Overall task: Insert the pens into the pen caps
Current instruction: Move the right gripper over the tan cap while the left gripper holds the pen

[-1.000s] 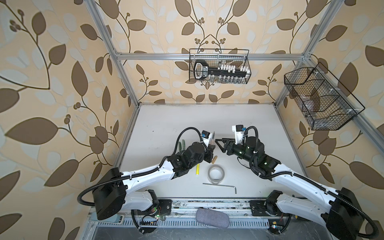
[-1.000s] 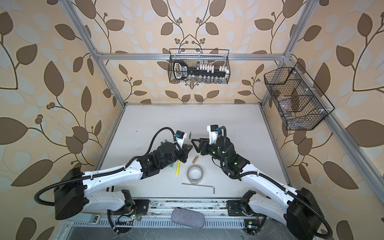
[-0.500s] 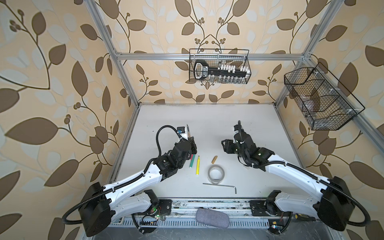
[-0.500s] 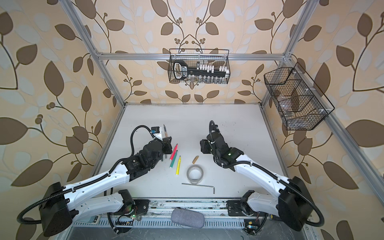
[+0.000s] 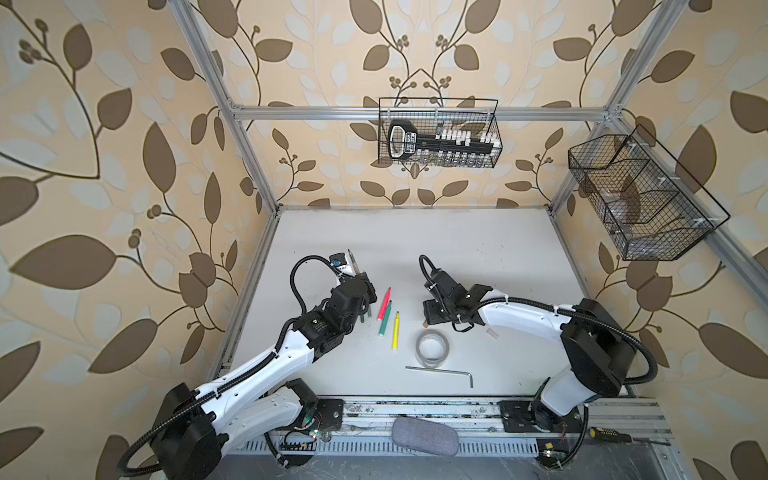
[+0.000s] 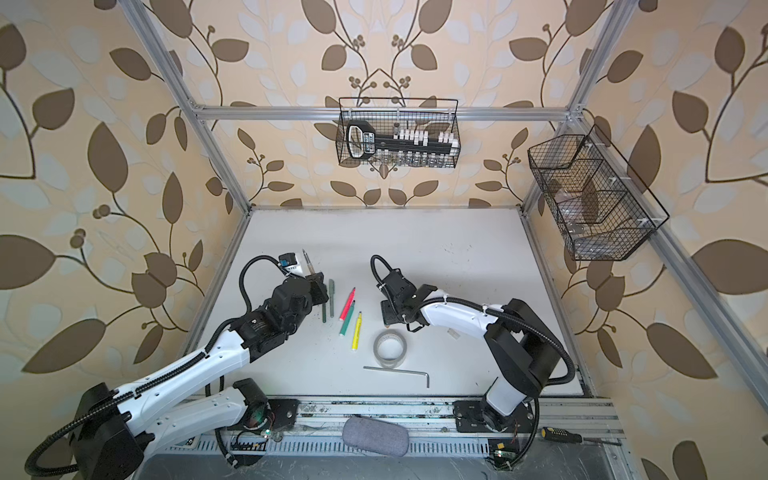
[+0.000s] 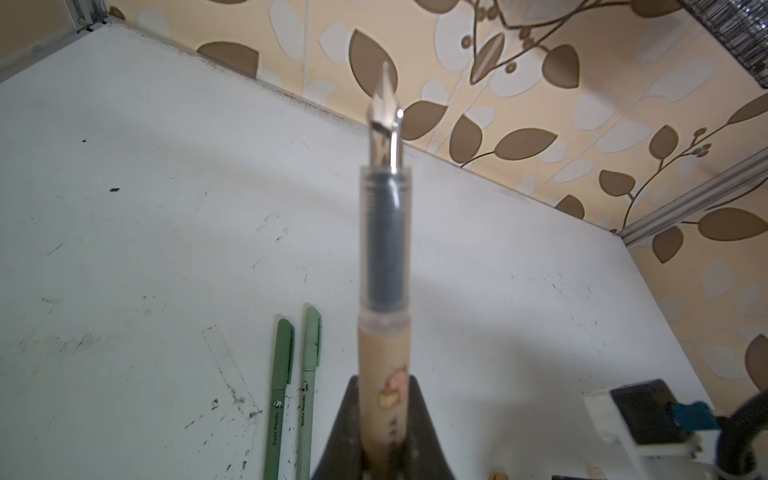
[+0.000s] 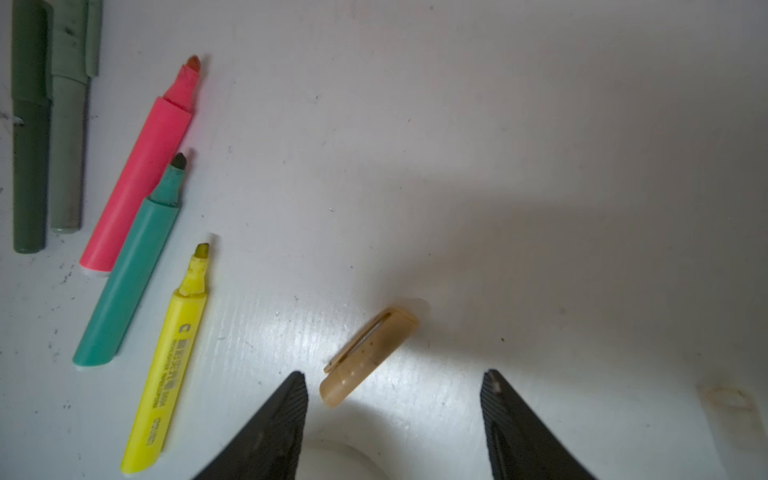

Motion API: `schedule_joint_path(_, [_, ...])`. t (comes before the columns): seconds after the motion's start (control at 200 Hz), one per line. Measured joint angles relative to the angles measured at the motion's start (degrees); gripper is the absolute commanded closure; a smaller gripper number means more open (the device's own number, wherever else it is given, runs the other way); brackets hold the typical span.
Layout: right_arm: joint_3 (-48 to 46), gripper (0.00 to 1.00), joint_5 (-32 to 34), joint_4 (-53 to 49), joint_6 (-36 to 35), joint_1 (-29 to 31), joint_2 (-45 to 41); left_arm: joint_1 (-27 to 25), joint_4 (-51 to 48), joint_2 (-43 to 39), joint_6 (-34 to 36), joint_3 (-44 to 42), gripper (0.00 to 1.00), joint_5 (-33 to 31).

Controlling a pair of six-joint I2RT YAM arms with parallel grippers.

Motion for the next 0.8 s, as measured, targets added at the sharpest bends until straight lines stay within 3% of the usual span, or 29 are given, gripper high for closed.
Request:
schedule_joint_path(0.305, [2.84,0.28,1.33,-7.82,-0.24,0.46,0.9,0.0,-2.91,-0.85,1.66,1.44,1.0,0.42])
schedule_joint_path(0.8, [6.71,0.31,1.07,-8.9,-3.21,-0.11,8.61,0.0,-4.37,15.87,8.83,16.68,1.0,1.31])
